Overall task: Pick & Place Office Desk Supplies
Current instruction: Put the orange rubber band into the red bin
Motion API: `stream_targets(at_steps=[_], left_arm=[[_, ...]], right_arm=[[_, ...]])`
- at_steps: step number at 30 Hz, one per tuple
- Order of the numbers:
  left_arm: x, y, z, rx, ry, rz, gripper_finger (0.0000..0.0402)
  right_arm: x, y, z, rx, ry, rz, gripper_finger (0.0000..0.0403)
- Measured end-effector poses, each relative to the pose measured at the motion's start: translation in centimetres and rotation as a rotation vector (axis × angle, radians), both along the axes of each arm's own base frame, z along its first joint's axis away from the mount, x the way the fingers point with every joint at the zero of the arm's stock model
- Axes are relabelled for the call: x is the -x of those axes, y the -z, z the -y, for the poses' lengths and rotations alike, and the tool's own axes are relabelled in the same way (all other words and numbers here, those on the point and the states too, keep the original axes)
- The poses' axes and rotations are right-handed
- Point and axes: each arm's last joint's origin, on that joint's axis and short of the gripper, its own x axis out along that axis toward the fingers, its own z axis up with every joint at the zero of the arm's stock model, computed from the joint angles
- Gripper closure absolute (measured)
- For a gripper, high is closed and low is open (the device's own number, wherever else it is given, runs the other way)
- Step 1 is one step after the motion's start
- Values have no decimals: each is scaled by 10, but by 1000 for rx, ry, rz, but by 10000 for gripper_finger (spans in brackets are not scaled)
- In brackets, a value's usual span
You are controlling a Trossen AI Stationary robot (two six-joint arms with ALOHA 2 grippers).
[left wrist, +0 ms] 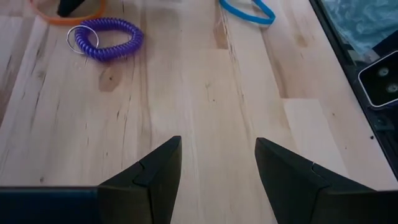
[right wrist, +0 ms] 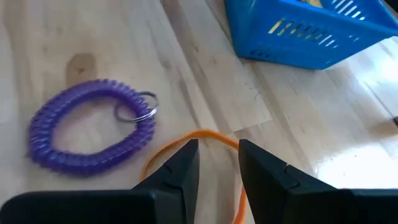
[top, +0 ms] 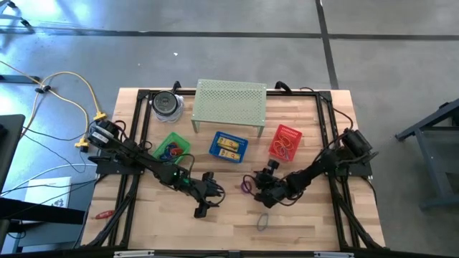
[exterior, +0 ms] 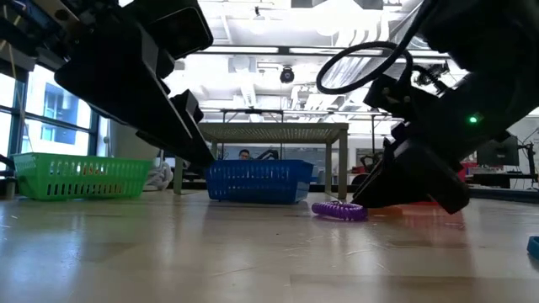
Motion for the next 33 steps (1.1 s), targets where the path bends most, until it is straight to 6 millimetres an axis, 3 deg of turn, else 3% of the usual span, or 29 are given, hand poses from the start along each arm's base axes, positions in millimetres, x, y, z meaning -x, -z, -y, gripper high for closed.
stream_targets(at_steps=[16, 26, 33], left_arm=[[0, 0, 0, 0, 2, -3, 203], [0, 0, 0, -1, 2, -4, 203], [0, 0, 0, -1, 2, -4, 203]], right_arm=[[-14, -9, 4, -62, 13, 42, 300], [-14, -9, 8, -108, -11, -10, 300], [-8, -6, 14, -157, 76, -64, 300]])
